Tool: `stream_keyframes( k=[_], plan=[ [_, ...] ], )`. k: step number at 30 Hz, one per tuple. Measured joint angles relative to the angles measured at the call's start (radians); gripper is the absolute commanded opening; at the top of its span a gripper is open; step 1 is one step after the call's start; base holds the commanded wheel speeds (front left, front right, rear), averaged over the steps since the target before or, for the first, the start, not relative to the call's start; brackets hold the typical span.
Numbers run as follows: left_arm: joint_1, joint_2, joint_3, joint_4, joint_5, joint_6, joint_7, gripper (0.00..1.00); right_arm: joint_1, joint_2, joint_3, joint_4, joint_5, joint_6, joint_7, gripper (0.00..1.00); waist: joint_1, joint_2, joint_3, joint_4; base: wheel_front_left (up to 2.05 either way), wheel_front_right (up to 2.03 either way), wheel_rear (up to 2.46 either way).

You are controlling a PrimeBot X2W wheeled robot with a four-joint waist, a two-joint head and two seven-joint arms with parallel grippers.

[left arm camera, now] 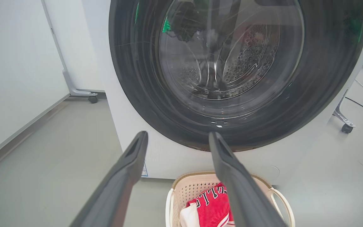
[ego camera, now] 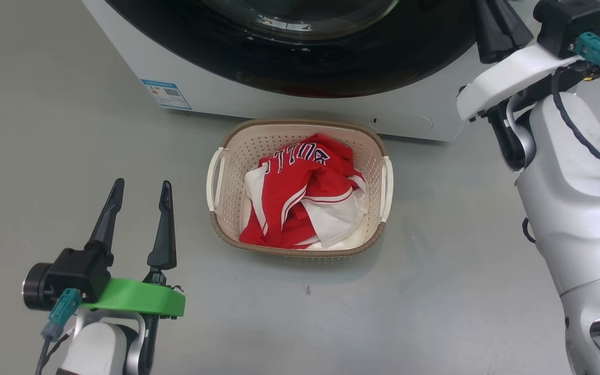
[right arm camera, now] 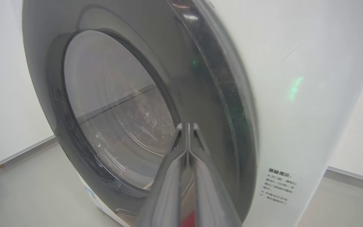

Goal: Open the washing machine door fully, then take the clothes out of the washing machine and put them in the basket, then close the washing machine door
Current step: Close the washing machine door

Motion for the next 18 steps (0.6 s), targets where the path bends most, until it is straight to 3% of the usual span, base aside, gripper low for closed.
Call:
stream_keyframes(
  k=[1,2,4,5,18],
  plan=[
    [0.000,0.001,0.003,0.000,0.001,0.000,0.000,1.00,0.011,0.002,0.001,-0.012,0.002,0.000,0.000,0.48,0.0000,0.0000,-0.004,-0.006,0.00,0.00,0.00],
    [0.000,0.002,0.005,0.001,0.001,0.000,0.000,1.00,0.024,0.003,0.001,-0.025,0.007,0.000,0.000,0.69,0.0000,0.0000,-0.007,-0.013,0.00,0.00,0.00],
    [0.000,0.005,0.006,0.004,0.009,-0.003,0.000,1.00,0.056,0.006,0.000,-0.046,0.008,0.000,0.000,0.96,0.0000,0.0000,-0.015,-0.026,0.00,0.00,0.00],
    [0.001,0.005,0.008,0.004,0.013,-0.003,0.000,1.00,0.074,0.007,-0.005,-0.058,0.008,0.000,0.000,1.00,0.0000,0.0000,-0.020,-0.032,0.00,0.00,0.00],
    [0.026,0.019,0.027,0.027,0.028,-0.002,-0.003,1.00,0.334,0.029,-0.043,-0.164,0.020,0.000,0.000,1.00,-0.0001,0.0000,-0.096,-0.105,0.00,0.00,0.00]
  ],
)
